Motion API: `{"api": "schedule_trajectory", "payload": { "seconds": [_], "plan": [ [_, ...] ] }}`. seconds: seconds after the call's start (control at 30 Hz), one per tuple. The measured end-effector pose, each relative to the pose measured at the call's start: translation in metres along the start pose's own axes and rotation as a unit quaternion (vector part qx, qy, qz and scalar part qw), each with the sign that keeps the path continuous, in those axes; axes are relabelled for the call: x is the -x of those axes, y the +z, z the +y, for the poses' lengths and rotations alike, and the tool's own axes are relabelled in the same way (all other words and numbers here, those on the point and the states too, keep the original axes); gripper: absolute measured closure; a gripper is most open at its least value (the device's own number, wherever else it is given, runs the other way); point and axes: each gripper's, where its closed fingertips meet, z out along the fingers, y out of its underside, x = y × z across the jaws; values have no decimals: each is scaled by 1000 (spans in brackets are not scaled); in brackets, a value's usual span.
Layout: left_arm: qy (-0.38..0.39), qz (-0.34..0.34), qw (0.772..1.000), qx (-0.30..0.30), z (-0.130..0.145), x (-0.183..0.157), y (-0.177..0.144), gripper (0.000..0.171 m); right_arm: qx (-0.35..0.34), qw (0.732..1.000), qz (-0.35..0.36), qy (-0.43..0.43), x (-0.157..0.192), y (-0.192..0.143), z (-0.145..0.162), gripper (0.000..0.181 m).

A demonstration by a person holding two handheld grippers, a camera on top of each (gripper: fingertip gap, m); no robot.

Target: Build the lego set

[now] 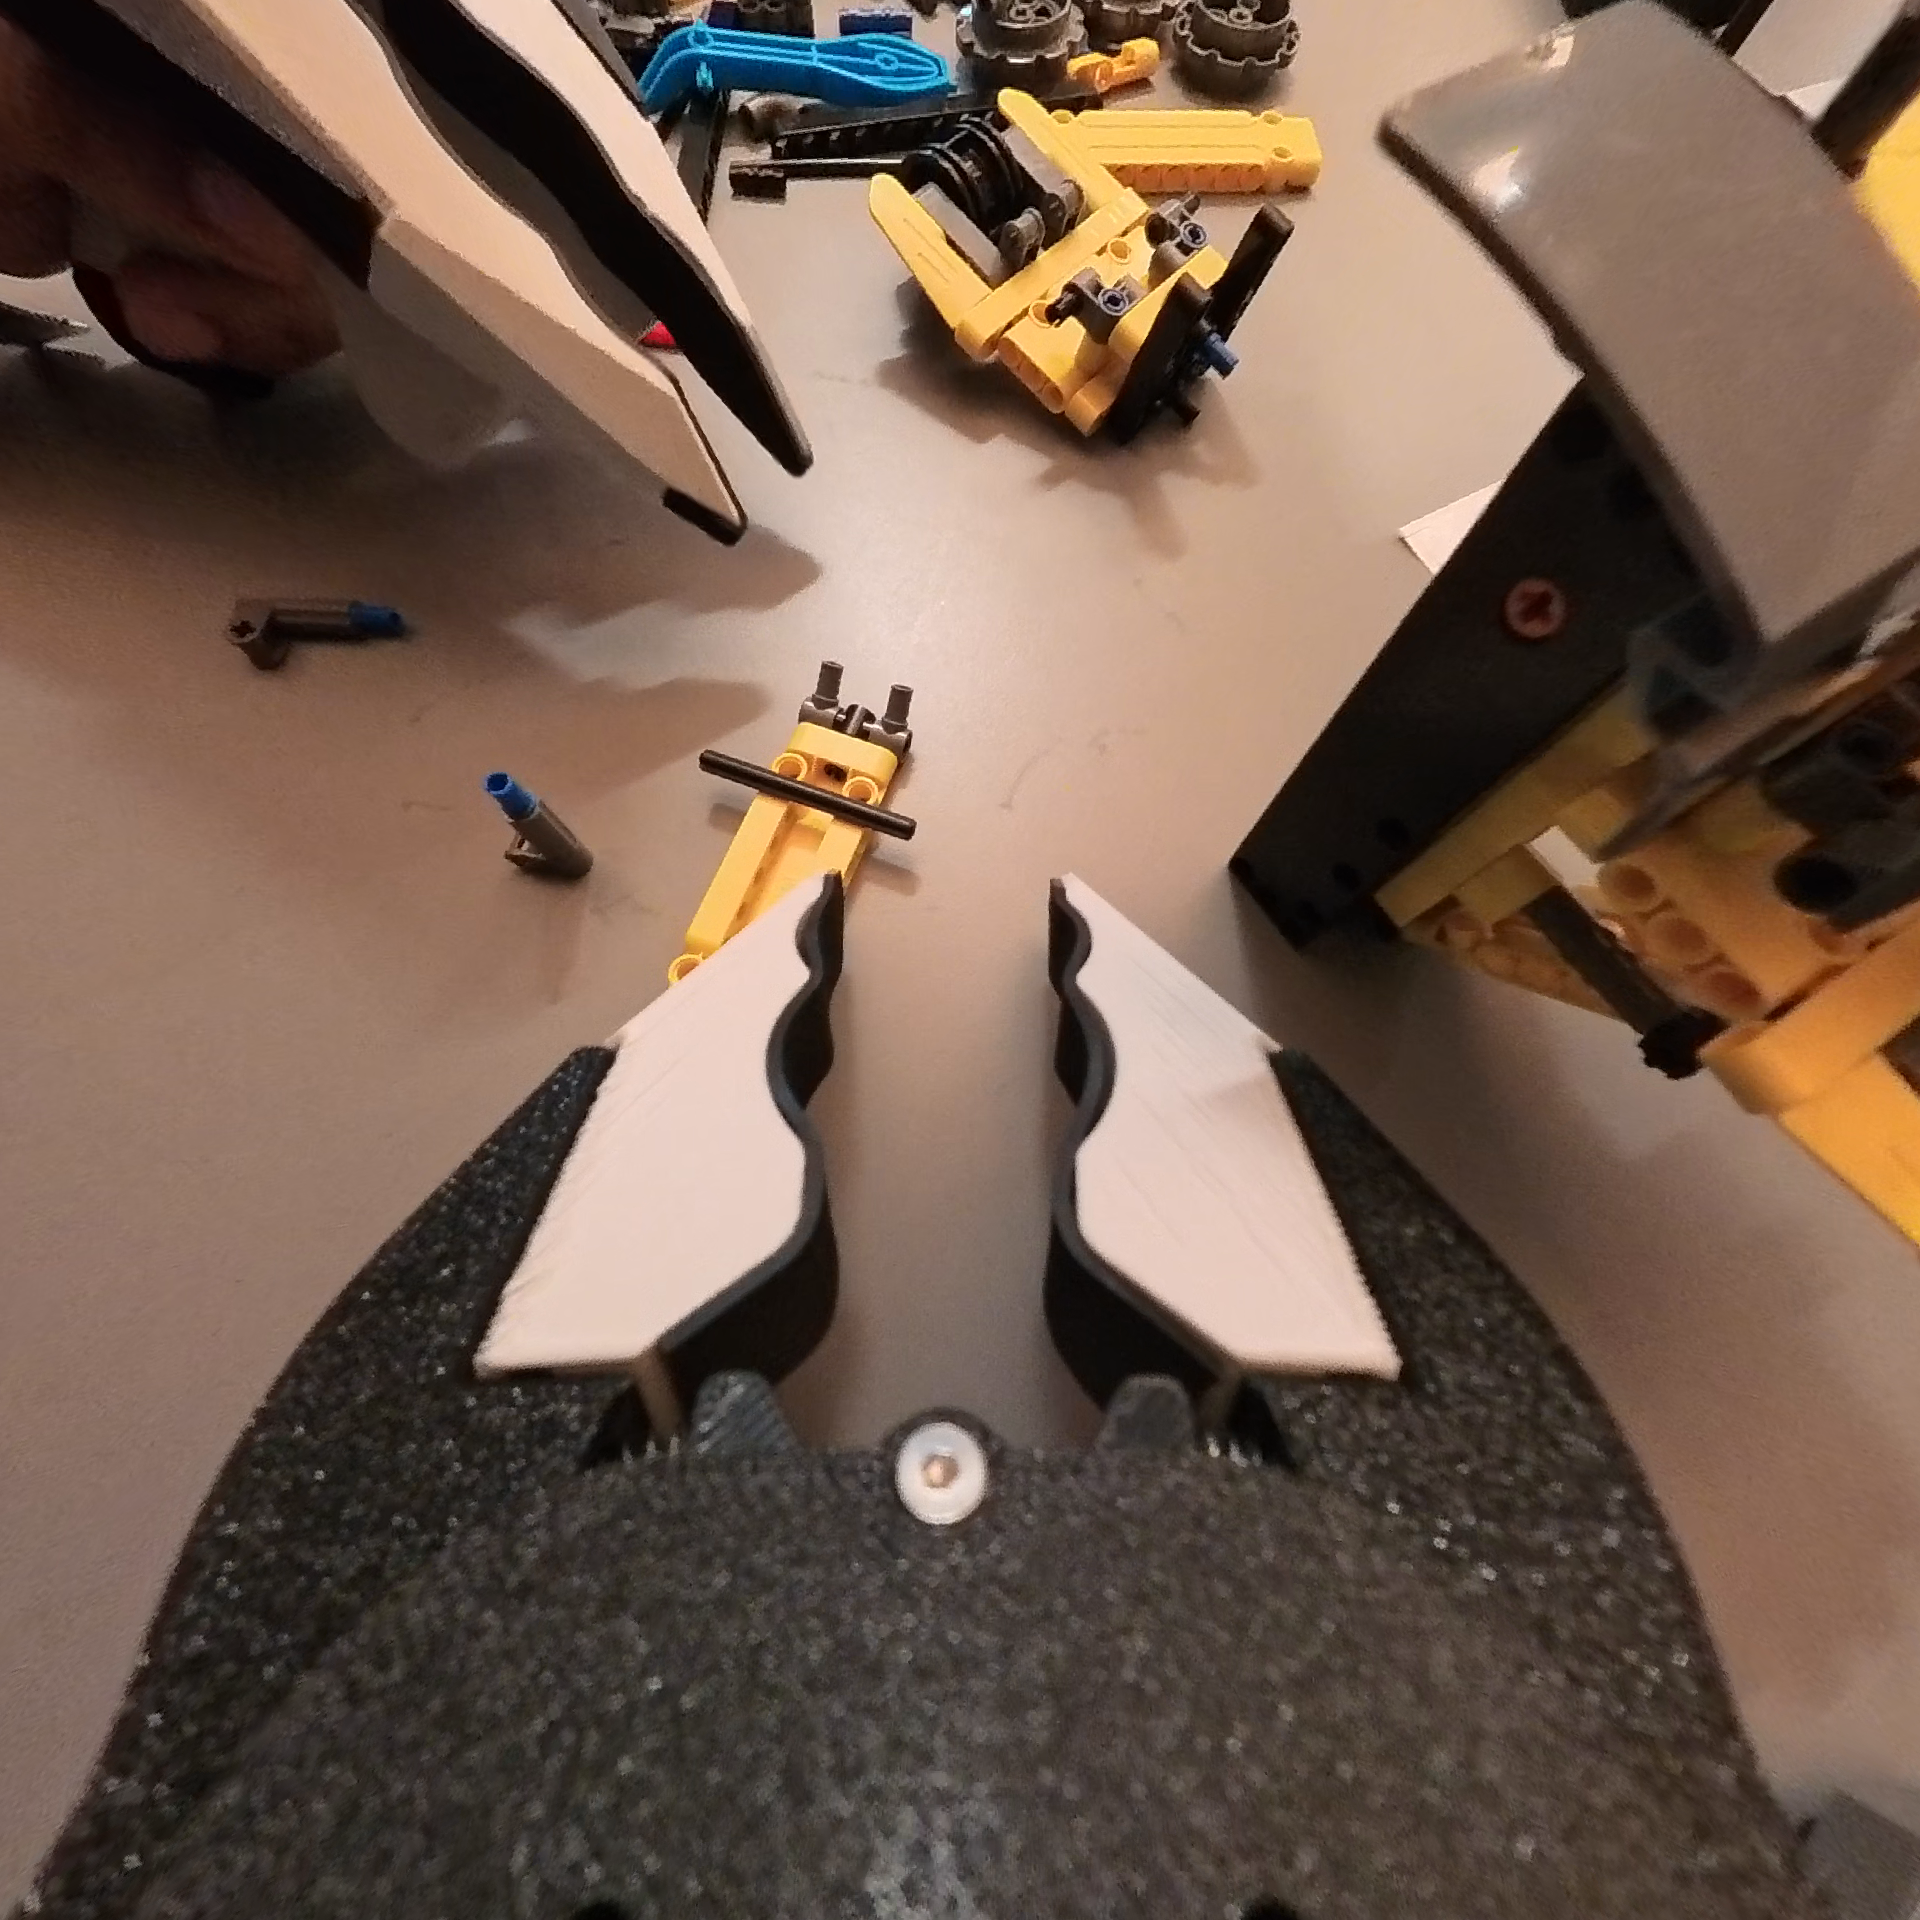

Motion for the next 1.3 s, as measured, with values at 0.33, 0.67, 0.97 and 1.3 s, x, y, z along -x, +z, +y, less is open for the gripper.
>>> {"api": "schedule_trajectory", "payload": {
  "seconds": [0.33,0.67,0.97,1.3],
  "plan": [
    [-1,2,1000,7,1,0,2,147,-1,1000,3,-10,2,0,0,142],
    [-7,7,1000,11,2,0,2,147,0,1000,6,-15,2,0,0,142],
    [-11,11,1000,11,3,0,2,146,0,1000,9,-17,2,0,0,143],
    [-4,12,1000,21,5,-2,4,146,2,999,7,-42,15,10,-7,144]
  ]
}}
